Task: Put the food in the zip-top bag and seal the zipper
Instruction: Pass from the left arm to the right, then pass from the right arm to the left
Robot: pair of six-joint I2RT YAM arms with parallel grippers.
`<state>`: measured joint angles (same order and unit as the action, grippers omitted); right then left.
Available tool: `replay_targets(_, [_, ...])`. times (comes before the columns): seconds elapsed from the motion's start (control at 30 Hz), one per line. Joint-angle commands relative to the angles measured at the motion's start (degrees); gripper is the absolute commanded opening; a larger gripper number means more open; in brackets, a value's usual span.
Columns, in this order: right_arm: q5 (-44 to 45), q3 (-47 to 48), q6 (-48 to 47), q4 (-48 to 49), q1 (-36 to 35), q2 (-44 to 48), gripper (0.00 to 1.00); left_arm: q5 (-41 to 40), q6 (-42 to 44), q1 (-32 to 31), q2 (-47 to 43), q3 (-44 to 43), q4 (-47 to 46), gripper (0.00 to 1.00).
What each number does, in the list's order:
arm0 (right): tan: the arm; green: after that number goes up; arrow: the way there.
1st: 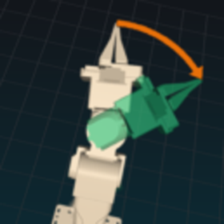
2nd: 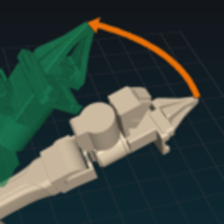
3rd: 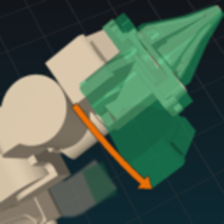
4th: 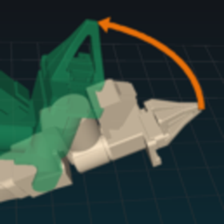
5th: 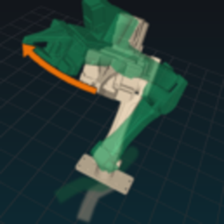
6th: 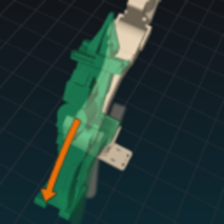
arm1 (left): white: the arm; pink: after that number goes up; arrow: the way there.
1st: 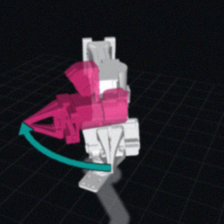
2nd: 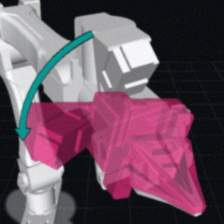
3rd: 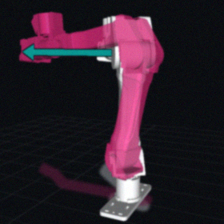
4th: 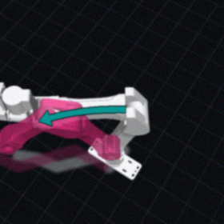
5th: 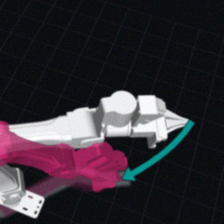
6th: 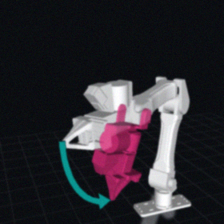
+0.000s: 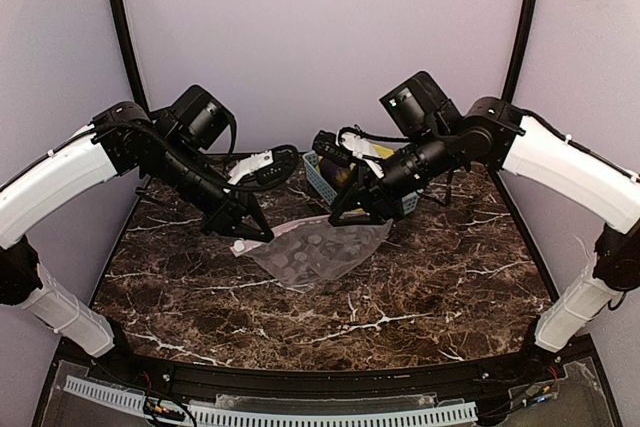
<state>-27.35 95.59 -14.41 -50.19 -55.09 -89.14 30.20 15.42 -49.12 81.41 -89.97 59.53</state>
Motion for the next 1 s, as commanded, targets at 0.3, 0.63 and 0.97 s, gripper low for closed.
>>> replay_targets(0.3, [1.4,-10.1,5.9,14.4,-0.5,5.9,0.0,-6.9,-4.2,0.1,-5.8,1.8,-9.8,0.29])
replay_targets(0.63, [5.9,-22.8,29.3,41.0,0.9,12.8,0.0,-19.6,-12.7,8.3,-14.7,9.3,-25.5,0.99])
replay_targets(0.97, [5.1,-27.9,43.6,48.4,2.8,12.5,0.0,-7.0,-14.6,14.4,-21.1,19.2,-40.2,0.99])
